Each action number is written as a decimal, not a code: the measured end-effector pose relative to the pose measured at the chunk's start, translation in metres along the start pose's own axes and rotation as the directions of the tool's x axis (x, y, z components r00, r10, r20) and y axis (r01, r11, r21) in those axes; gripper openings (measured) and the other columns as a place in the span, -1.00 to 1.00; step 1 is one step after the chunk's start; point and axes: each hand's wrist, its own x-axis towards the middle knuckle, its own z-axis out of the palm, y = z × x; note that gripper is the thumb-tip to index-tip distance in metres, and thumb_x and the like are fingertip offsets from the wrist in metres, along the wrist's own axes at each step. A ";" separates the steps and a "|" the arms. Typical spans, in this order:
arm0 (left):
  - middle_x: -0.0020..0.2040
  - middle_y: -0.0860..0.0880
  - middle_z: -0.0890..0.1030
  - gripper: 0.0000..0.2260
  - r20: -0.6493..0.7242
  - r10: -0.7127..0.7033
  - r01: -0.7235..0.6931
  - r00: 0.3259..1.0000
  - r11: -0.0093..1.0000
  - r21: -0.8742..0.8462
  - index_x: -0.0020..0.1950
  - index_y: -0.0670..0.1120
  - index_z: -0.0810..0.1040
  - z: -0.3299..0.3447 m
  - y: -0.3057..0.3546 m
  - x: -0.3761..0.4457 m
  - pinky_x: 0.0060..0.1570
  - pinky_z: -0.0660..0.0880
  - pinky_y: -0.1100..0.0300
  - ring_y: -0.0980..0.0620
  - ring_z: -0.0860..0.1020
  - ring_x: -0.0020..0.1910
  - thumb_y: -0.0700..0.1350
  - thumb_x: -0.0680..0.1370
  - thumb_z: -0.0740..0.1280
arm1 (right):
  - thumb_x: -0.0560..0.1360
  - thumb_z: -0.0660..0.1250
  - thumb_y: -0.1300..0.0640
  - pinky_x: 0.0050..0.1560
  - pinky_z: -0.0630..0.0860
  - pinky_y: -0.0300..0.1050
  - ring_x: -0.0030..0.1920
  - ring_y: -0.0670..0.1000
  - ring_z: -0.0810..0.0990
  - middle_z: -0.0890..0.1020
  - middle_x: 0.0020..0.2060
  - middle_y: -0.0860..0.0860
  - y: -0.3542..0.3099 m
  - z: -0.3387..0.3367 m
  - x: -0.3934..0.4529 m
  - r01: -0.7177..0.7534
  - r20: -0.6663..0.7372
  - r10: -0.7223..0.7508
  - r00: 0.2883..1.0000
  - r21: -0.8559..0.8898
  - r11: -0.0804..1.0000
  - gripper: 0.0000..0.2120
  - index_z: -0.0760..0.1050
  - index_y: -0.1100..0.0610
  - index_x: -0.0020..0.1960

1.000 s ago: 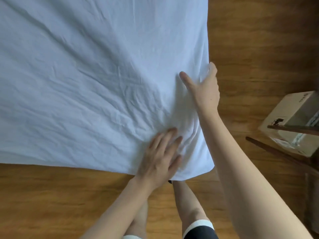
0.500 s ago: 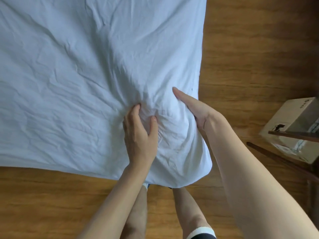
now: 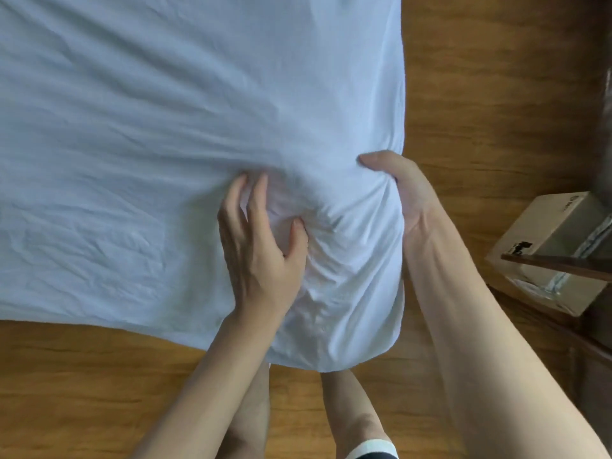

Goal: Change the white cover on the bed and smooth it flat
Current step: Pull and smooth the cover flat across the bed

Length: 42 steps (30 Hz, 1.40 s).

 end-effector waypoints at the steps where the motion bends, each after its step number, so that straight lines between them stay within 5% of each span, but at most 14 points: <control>1: 0.37 -0.30 0.38 -0.52 0.007 0.099 -0.100 0.995 0.994 0.053 0.39 -0.26 0.42 -0.001 0.002 0.002 0.33 0.34 -0.04 -0.24 0.37 0.36 -0.16 0.48 0.34 | 0.03 0.58 0.28 -0.18 0.62 -0.06 -0.15 0.12 0.70 0.70 -0.15 0.17 -0.009 -0.007 -0.006 -0.006 0.016 0.007 1.000 -0.048 0.999 -0.57 0.67 0.29 -0.09; 4: 0.40 -0.36 0.35 -0.56 0.067 0.293 -0.299 0.954 0.945 0.134 0.34 -0.21 0.51 -0.003 0.006 0.016 0.35 0.30 -0.13 -0.31 0.34 0.38 -0.21 0.45 0.36 | 0.14 0.55 0.31 -0.11 0.62 -0.02 -0.10 0.13 0.70 0.70 -0.10 0.15 -0.019 -0.020 -0.009 0.057 -0.172 -0.098 0.980 -0.229 0.972 -0.54 0.64 0.28 0.03; 7: 0.43 -0.34 0.32 -0.57 0.118 0.309 -0.327 0.944 0.925 0.194 0.35 -0.16 0.50 -0.001 -0.003 0.040 0.38 0.24 -0.20 -0.30 0.28 0.43 -0.15 0.48 0.31 | 0.23 0.50 0.09 -0.14 0.61 0.02 -0.10 0.10 0.69 0.71 -0.16 0.06 0.002 -0.017 0.011 0.056 -0.488 -0.539 0.687 -0.704 0.708 -0.66 0.64 0.18 -0.02; 9: 0.48 -0.32 0.26 -0.53 0.196 0.213 -0.262 0.957 0.925 0.274 0.43 -0.12 0.43 0.011 -0.021 0.053 0.41 0.19 -0.23 -0.30 0.22 0.47 -0.05 0.52 0.24 | 0.24 0.45 -0.09 -0.09 0.55 -0.02 -0.02 0.12 0.64 0.67 -0.11 0.00 0.017 -0.019 0.027 -0.127 -0.539 -0.592 0.599 -0.794 0.594 -0.58 0.60 0.10 0.02; 12: 0.49 -0.33 0.23 -0.43 0.434 0.065 -0.270 0.898 0.862 0.429 0.47 -0.07 0.38 0.034 -0.052 0.049 0.40 0.17 -0.27 -0.30 0.22 0.47 0.13 0.50 0.13 | 0.20 0.44 -0.06 -0.02 0.47 -0.09 0.08 0.11 0.58 0.59 0.01 -0.02 0.013 -0.018 0.037 -0.128 -0.567 -0.527 0.633 -0.748 0.651 -0.39 0.48 0.07 0.23; 17: 0.49 -0.35 0.22 -0.36 0.641 0.109 -0.433 0.760 0.820 0.374 0.51 0.01 0.30 0.049 -0.060 0.030 0.39 0.12 -0.28 -0.31 0.20 0.48 0.23 0.46 0.09 | 0.43 0.35 -0.13 0.33 0.35 -0.02 0.32 -0.03 0.41 0.44 0.34 -0.09 -0.021 0.004 0.040 0.076 -0.304 -0.697 0.649 -0.886 0.457 -0.32 0.24 0.03 0.48; 23: 0.48 -0.30 0.25 -0.33 0.682 0.292 -0.452 0.671 0.890 0.064 0.46 -0.05 0.28 0.054 -0.005 -0.020 0.35 0.24 -0.29 -0.28 0.23 0.47 0.27 0.44 0.16 | 0.16 0.45 -0.38 0.19 0.52 -0.04 -0.03 0.00 0.68 0.69 -0.02 -0.05 -0.079 0.003 0.096 -0.132 -0.536 -0.214 0.817 -0.535 0.834 -0.22 0.56 0.07 0.23; 26: 0.28 -0.25 0.44 -0.12 0.710 0.015 -0.225 0.704 0.953 0.203 0.43 -0.17 0.32 0.058 0.038 -0.043 0.16 0.46 -0.09 -0.21 0.45 0.21 0.39 0.29 0.25 | 0.11 0.54 -0.35 0.24 0.48 0.04 0.07 0.11 0.67 0.71 -0.04 0.02 -0.087 -0.004 0.095 -0.243 -0.448 -0.041 0.893 -0.556 0.795 -0.27 0.62 0.03 0.15; 29: -0.23 -0.10 0.53 -0.22 0.751 -0.080 -0.224 0.655 0.929 0.295 0.27 -0.20 0.44 0.063 0.048 -0.028 -0.41 0.39 0.20 -0.03 0.51 -0.34 0.00 0.10 0.54 | 0.15 0.62 -0.10 0.08 0.48 -0.07 -0.01 0.09 0.69 0.72 -0.15 0.08 -0.092 0.012 0.086 -0.156 -0.436 -0.151 0.887 -0.591 0.792 -0.50 0.66 0.15 -0.02; 32: -0.45 0.04 0.49 -0.32 0.711 -0.041 -0.166 0.702 0.961 0.220 0.09 -0.05 0.38 0.036 0.052 -0.008 -0.52 0.14 0.27 0.05 0.50 -0.54 -0.16 0.01 0.51 | 0.28 0.51 0.10 -0.28 0.55 -0.11 -0.28 -0.02 0.66 0.65 -0.31 -0.07 -0.102 0.035 0.067 0.170 -0.308 -0.741 0.596 -0.854 0.492 -0.83 0.55 0.10 -0.21; 34: -0.51 0.06 0.46 -0.42 0.692 -0.054 -0.099 0.720 0.979 0.179 -0.01 0.04 0.41 0.009 0.065 -0.009 -0.54 0.12 0.25 0.07 0.49 -0.57 -0.10 -0.02 0.44 | 0.35 0.41 -0.01 -0.27 0.38 -0.11 -0.27 0.04 0.53 0.53 -0.36 -0.13 -0.093 0.044 0.055 0.059 -0.153 -0.922 0.355 -0.981 0.185 -0.78 0.44 0.10 -0.18; 36: -0.55 0.06 0.44 -0.43 0.684 -0.058 -0.099 0.727 0.977 0.188 -0.07 0.08 0.50 0.000 0.067 -0.021 -0.60 0.15 0.23 0.09 0.46 -0.61 0.01 -0.08 0.40 | 0.44 0.37 -0.04 -0.26 0.24 -0.09 -0.25 0.15 0.50 0.56 -0.33 0.00 -0.065 0.035 0.066 -0.133 -0.127 -0.967 0.222 -0.986 0.098 -0.71 0.44 0.18 -0.10; 39: -0.41 0.03 0.51 -0.35 0.676 -0.048 -0.135 0.735 0.967 0.215 -0.03 -0.01 0.47 0.030 0.038 -0.042 -0.58 0.34 0.24 0.02 0.51 -0.51 0.02 -0.08 0.53 | 0.56 0.25 -0.07 -0.18 0.28 -0.04 -0.04 0.25 0.58 0.63 -0.10 0.17 -0.022 0.021 0.094 -0.224 -0.355 -0.840 0.409 -0.932 0.285 -0.68 0.41 0.20 0.07; 42: -0.30 0.00 0.53 -0.46 0.687 -0.031 -0.109 0.726 0.981 0.159 -0.03 -0.05 0.48 0.050 0.014 -0.040 -0.45 0.45 0.19 -0.02 0.55 -0.37 0.14 0.10 0.51 | 0.56 0.24 -0.11 -0.10 0.30 -0.05 0.06 0.21 0.56 0.62 0.00 0.15 -0.032 0.006 0.105 -0.236 -0.461 -0.756 0.464 -0.887 0.396 -0.64 0.41 0.18 0.11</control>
